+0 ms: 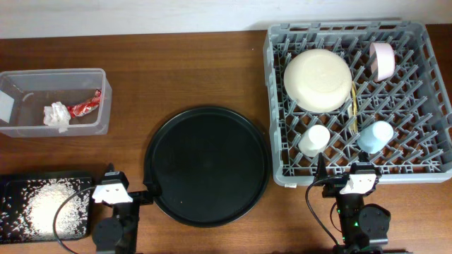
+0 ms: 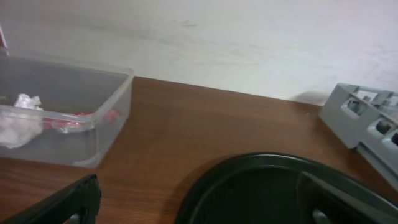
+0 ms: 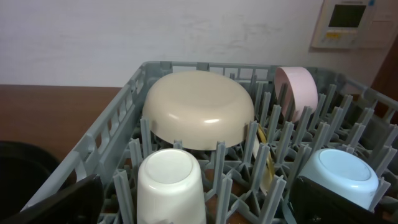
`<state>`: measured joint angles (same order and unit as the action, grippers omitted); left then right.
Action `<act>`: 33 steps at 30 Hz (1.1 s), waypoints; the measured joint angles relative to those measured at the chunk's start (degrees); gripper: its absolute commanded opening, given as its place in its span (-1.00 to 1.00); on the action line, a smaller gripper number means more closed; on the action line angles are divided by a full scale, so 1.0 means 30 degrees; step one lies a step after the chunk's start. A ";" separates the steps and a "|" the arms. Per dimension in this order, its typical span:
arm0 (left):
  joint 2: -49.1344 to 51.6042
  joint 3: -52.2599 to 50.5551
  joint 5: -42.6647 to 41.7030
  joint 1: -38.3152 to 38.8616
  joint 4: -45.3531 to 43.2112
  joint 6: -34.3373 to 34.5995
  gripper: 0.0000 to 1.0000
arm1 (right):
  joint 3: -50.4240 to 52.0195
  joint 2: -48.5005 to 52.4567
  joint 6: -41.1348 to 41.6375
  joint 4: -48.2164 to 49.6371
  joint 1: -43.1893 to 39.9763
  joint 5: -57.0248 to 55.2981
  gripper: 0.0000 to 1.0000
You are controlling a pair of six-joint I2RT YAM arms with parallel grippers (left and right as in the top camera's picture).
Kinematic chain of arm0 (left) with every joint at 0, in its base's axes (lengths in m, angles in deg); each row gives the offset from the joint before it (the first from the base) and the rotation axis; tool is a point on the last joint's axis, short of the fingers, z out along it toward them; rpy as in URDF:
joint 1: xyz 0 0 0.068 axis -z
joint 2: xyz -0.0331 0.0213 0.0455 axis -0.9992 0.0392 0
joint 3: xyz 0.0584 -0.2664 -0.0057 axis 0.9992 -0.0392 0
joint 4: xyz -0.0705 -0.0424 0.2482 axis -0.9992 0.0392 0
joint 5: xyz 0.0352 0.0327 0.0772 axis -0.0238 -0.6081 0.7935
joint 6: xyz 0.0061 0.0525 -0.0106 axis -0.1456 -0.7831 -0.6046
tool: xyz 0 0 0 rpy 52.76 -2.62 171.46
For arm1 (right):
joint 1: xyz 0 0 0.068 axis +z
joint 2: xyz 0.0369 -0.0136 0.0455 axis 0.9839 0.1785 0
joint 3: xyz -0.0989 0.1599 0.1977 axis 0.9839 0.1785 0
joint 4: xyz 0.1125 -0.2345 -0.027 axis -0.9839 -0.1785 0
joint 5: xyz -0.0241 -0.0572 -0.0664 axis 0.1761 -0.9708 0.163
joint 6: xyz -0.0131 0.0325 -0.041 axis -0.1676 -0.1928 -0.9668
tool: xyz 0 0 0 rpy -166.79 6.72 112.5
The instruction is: Sort waste into correct bins and load items into the dishwasher rack
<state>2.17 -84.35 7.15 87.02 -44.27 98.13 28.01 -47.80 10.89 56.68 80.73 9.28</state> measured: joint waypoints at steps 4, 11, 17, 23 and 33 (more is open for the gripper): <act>0.0000 0.0000 -0.0226 -0.0124 -0.0007 -0.1785 0.99 | 0.0000 0.0000 0.0000 0.0000 0.0000 0.0000 0.96; 0.0000 0.0000 -0.0845 -0.0124 -0.0029 -0.2892 0.99 | 0.0000 0.0000 0.0000 0.0000 0.0000 0.0000 0.96; 0.0007 0.0000 -0.0903 -0.0124 -0.0029 -0.2943 0.99 | 0.0000 0.0000 0.0007 0.0000 0.0000 0.0000 0.96; 0.0000 0.0000 -0.0918 -0.0124 -0.0036 -0.2943 0.99 | 0.0000 0.0000 0.0000 0.0000 0.0000 0.0000 0.96; 0.0000 0.0000 -0.0918 -0.0124 -0.0036 -0.2943 0.99 | 0.0000 0.0000 0.0007 0.0000 0.0000 0.0000 0.96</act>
<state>2.17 -84.35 4.40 86.65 -44.38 89.30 28.01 -47.80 10.91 56.68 80.73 9.28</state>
